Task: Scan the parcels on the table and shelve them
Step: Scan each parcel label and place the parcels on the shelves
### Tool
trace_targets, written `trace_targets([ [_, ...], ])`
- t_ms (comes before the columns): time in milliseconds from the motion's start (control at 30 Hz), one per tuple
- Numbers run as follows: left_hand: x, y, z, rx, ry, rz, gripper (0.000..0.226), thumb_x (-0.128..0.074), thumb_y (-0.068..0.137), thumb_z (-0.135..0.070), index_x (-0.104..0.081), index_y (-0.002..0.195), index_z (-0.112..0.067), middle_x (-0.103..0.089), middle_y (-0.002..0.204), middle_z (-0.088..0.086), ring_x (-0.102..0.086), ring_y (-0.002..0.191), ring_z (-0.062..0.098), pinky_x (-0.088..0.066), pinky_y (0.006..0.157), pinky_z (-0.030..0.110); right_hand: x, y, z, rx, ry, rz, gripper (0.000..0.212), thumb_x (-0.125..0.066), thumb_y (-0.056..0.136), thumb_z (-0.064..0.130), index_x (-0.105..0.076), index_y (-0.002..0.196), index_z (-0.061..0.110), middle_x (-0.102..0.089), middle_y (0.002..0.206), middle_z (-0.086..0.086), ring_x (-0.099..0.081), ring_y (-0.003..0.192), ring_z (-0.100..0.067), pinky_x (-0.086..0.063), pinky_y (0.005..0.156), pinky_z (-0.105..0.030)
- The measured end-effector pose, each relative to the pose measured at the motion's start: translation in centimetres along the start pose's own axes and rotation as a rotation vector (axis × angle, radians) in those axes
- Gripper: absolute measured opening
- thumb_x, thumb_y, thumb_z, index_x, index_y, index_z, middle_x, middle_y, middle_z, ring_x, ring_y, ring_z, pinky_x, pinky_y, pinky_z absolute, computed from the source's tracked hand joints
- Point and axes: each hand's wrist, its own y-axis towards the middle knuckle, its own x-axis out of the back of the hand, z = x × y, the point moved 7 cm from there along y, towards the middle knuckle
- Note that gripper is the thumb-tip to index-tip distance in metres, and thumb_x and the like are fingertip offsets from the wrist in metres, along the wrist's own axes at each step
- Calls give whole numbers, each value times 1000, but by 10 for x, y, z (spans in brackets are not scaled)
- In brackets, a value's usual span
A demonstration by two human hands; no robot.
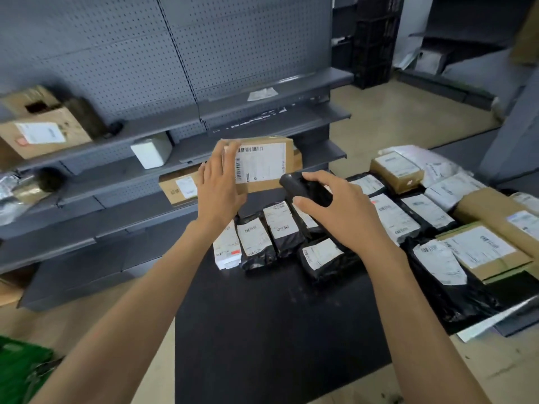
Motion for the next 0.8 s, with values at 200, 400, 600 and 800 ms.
trace_targets([
  [200, 8, -2, -15, -36, 2, -22, 109, -87, 63, -23, -23, 151, -25, -25, 154, 2, -38, 135, 26, -28, 115, 47, 0, -15, -4, -28, 48, 16, 53, -63, 91, 54, -50, 141, 39, -57, 136, 11, -51, 124, -13, -39, 90, -31],
  [400, 8, -12, -23, -21, -18, -17, 109, -87, 64, -24, -22, 151, -28, -25, 154, 2, -38, 135, 27, -29, 114, 52, 5, -24, -8, -41, 69, 8, 51, -61, 92, 51, -50, 141, 38, -57, 134, 12, -49, 122, -12, -42, 94, -33],
  [600, 8, -16, -29, 1, -10, -1, 111, -87, 65, -21, -19, 152, -27, -24, 155, 2, -39, 134, 27, -26, 115, 49, 2, -31, -12, -28, 54, 68, 52, -61, 93, 50, -49, 142, 36, -59, 134, 10, -55, 119, -13, -47, 97, -35],
  [800, 6, -19, -39, -12, -23, 9, 111, -87, 64, -20, -20, 152, -25, -25, 152, 3, -42, 131, 28, -29, 113, 53, 14, -33, -18, -41, 41, 64, 51, -61, 94, 50, -48, 142, 39, -57, 136, 10, -52, 120, -13, -40, 88, -31],
])
